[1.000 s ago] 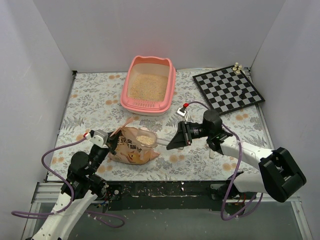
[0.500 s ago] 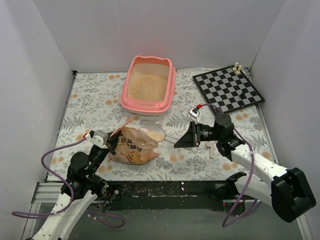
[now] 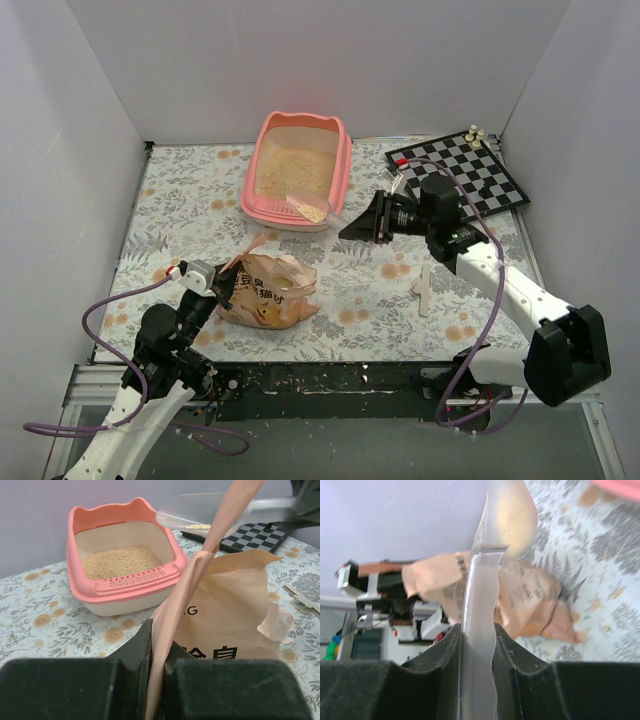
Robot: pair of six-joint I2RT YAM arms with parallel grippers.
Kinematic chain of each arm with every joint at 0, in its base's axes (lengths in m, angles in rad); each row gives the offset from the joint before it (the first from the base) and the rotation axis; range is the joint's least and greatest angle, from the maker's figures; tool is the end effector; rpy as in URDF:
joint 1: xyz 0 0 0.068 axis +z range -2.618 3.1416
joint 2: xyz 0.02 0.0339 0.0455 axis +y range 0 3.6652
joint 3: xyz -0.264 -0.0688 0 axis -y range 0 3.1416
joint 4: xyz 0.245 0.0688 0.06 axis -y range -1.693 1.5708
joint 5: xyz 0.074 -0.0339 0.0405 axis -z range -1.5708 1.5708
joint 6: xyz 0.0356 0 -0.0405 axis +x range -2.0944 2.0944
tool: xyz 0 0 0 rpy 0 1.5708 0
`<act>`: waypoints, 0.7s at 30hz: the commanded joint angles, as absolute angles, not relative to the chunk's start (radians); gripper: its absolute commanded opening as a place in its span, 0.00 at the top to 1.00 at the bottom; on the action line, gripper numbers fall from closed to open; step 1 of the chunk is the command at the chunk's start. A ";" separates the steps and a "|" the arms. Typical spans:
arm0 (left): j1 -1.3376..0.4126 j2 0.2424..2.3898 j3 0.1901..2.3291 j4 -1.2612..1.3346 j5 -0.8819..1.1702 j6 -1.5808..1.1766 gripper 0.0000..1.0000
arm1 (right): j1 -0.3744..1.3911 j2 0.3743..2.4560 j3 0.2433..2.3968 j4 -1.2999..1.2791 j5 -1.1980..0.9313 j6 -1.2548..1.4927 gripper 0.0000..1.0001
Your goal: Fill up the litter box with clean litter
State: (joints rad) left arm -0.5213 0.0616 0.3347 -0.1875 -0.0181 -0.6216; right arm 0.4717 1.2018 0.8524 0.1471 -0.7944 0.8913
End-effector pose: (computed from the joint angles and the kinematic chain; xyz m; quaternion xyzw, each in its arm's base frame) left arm 0.0744 -0.0420 0.2630 -0.0406 0.6750 -0.3933 0.6229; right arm 0.2312 0.1464 0.3124 -0.0903 0.7498 0.6000 0.2638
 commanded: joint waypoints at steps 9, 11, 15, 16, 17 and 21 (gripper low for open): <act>-0.523 0.032 0.360 -0.063 -0.069 -0.637 1.00 | 0.463 1.679 1.372 -0.247 -0.427 0.523 0.99; -0.522 0.031 0.362 -0.063 -0.069 -0.640 1.00 | 0.469 1.750 1.440 -0.282 -0.405 0.493 0.99; -0.522 0.028 0.362 -0.063 -0.072 -0.643 1.00 | 0.520 1.882 1.630 -0.438 -0.254 0.375 0.99; -0.522 0.028 0.361 -0.063 -0.074 -0.643 1.00 | 0.537 1.914 1.676 -0.474 -0.230 0.352 0.99; -0.522 0.026 0.360 -0.063 -0.074 -0.643 1.00 | 0.554 1.937 1.727 -0.512 -0.201 0.335 0.99; -0.522 0.018 0.359 -0.063 -0.071 -0.646 1.00 | 0.620 2.011 1.896 -0.619 -0.060 0.262 0.99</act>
State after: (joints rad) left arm -0.5213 0.0471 0.3347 -0.1963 -0.0261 -0.6365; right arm 0.5583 1.9865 1.7325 -0.4702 -0.2394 0.3851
